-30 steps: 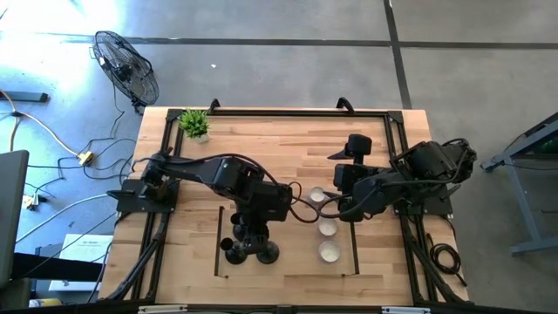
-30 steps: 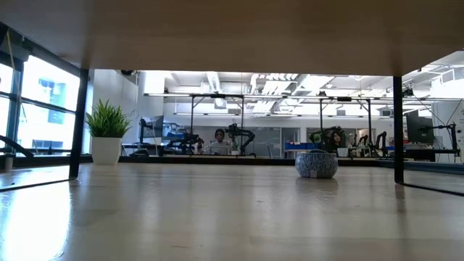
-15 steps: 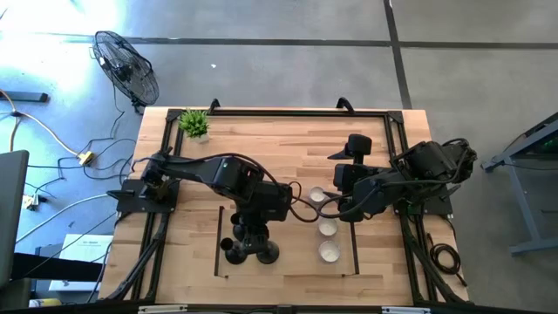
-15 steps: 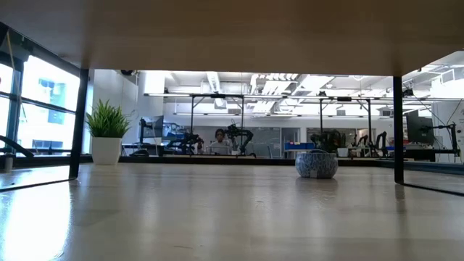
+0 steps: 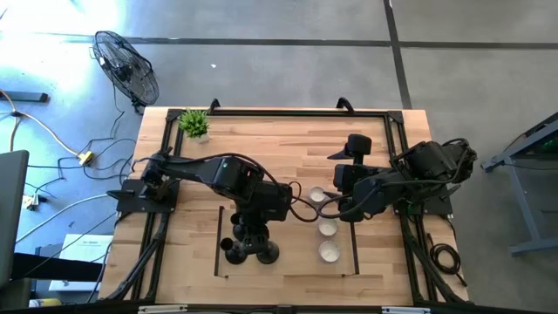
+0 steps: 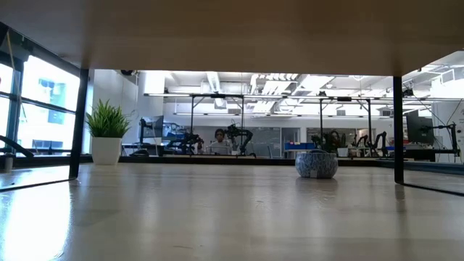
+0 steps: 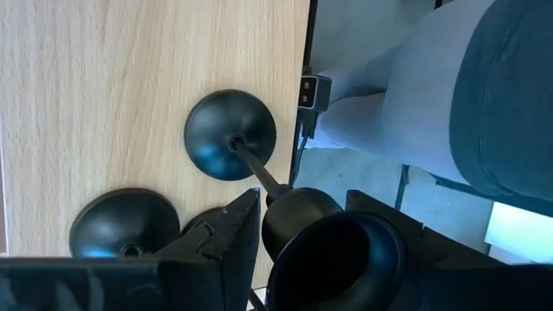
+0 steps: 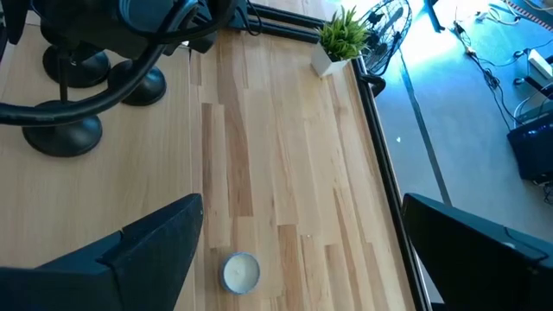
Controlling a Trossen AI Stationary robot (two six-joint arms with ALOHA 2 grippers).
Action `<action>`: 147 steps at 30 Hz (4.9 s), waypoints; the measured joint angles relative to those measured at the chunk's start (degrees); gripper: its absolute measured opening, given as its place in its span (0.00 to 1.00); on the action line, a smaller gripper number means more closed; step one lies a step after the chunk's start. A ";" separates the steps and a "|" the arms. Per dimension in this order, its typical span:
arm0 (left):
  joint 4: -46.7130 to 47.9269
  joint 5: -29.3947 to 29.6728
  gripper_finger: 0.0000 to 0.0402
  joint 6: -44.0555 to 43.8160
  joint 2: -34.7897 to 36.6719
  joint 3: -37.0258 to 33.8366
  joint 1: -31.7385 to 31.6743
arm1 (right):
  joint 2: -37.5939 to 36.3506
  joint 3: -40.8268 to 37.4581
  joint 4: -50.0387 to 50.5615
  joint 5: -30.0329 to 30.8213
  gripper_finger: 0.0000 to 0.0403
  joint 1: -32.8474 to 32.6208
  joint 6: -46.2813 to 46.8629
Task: Pick & Place candle stick holders
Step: Put the black candle holder on the shelf
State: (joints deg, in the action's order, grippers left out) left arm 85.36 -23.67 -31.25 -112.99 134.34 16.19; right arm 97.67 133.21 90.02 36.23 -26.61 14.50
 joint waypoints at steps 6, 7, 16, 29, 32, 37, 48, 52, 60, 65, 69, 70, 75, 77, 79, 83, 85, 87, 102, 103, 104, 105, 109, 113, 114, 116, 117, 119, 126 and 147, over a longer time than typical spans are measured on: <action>-1.40 -1.59 0.42 -0.54 0.00 0.00 0.00 | 0.00 0.00 0.00 0.00 0.97 0.00 -0.39; -1.91 -2.05 0.42 -0.54 0.00 0.00 0.00 | 0.00 0.00 0.00 0.00 0.97 0.00 -0.44; -2.33 -2.80 0.42 -1.04 0.00 0.00 0.07 | 0.00 0.00 0.00 0.00 0.97 0.00 -0.46; -2.31 -2.38 0.42 -1.92 0.00 0.00 0.48 | 0.00 0.00 -0.01 0.00 0.97 0.00 -0.64; -2.23 -1.62 0.42 -1.79 0.00 0.00 0.44 | 0.00 0.00 0.00 0.00 0.97 0.00 -0.93; -1.36 -0.66 0.42 -1.77 0.58 0.00 0.46 | 0.00 0.00 0.00 0.27 0.97 0.00 -1.55; -2.10 3.01 0.42 -2.03 2.45 0.07 0.44 | 0.00 0.00 0.00 0.82 0.97 0.02 -1.69; -2.08 2.26 0.42 -2.05 2.40 0.04 0.46 | 0.00 0.00 0.00 0.81 0.97 0.00 -1.68; -2.64 1.48 0.42 -3.70 2.38 0.04 0.46 | 0.00 0.01 0.00 0.46 0.97 0.02 -1.55; -2.97 0.47 0.42 -3.96 2.36 0.04 0.46 | 0.00 0.00 0.00 0.44 0.97 0.02 -1.55; -2.97 -0.15 0.42 -5.09 2.36 0.04 0.46 | 0.00 0.00 0.00 0.42 0.97 0.02 -1.55; -2.97 -0.23 0.42 -5.13 2.36 0.04 0.48 | 0.00 0.00 0.00 0.43 0.97 0.01 -1.55; -2.75 0.86 0.42 -5.09 2.34 0.02 0.46 | 0.00 0.01 0.00 0.39 0.97 0.02 -1.55; -2.49 1.73 0.42 -4.82 2.34 0.02 0.44 | 0.00 0.00 0.00 0.39 0.97 0.02 -1.55; -2.49 2.55 0.42 -4.19 2.34 0.02 0.44 | 0.00 0.00 -0.01 0.39 0.97 0.02 -1.54; -2.28 4.48 0.42 -3.61 2.32 0.02 0.44 | 0.00 0.00 0.00 0.39 0.97 0.00 -1.55; -1.96 4.87 0.42 -3.54 2.32 0.02 0.44 | 0.00 0.00 0.00 0.39 0.97 0.02 -1.46; -1.24 5.06 0.42 -3.54 2.32 0.02 0.46 | 0.00 0.00 0.00 0.39 0.97 0.02 -1.13; -1.31 5.15 0.42 -3.54 2.28 0.02 0.49 | 0.00 0.00 -0.01 0.39 0.97 0.01 -0.46; -1.32 4.97 0.42 -3.54 2.27 0.02 0.66 | 0.00 0.00 -0.02 0.39 0.97 0.02 -0.47; -1.33 4.95 0.42 -3.54 2.27 0.02 0.75 | 0.00 0.00 0.00 0.39 0.97 0.00 -0.50; -1.33 4.93 0.42 -3.54 2.27 0.02 0.81 | 0.00 0.00 0.00 0.42 0.97 0.02 -0.50; -1.33 4.91 0.42 -3.54 2.27 0.02 0.77 | 0.00 0.00 -0.01 0.42 0.97 0.00 -0.57; -1.32 4.96 0.42 -3.56 2.27 0.02 0.70 | 0.00 0.02 0.00 0.42 0.97 0.02 -0.59; -1.31 4.93 0.42 -3.54 2.27 0.02 0.70 | 0.00 0.00 0.00 0.42 0.97 0.01 -0.59; -1.29 4.93 0.42 -3.56 2.27 0.02 0.72 | 0.00 0.00 0.00 0.42 0.97 0.02 -0.59; -1.29 4.91 0.42 -3.56 2.27 0.02 0.73 | 0.00 0.00 0.00 0.42 0.97 0.02 -0.60; -1.27 4.91 0.42 -3.56 2.27 0.02 0.74 | 0.00 0.00 0.00 0.42 0.97 0.02 -0.61; -1.25 4.90 0.42 -3.56 2.27 0.02 0.74 | 0.00 0.00 0.00 0.42 0.97 0.02 -0.61; -1.25 4.86 0.42 -4.15 2.25 0.02 0.74 | 0.00 0.01 0.00 0.39 0.97 0.01 -0.73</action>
State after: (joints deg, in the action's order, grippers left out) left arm 84.12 -18.82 -35.40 -110.74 134.37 16.93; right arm 97.67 133.22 90.02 36.62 -26.60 13.77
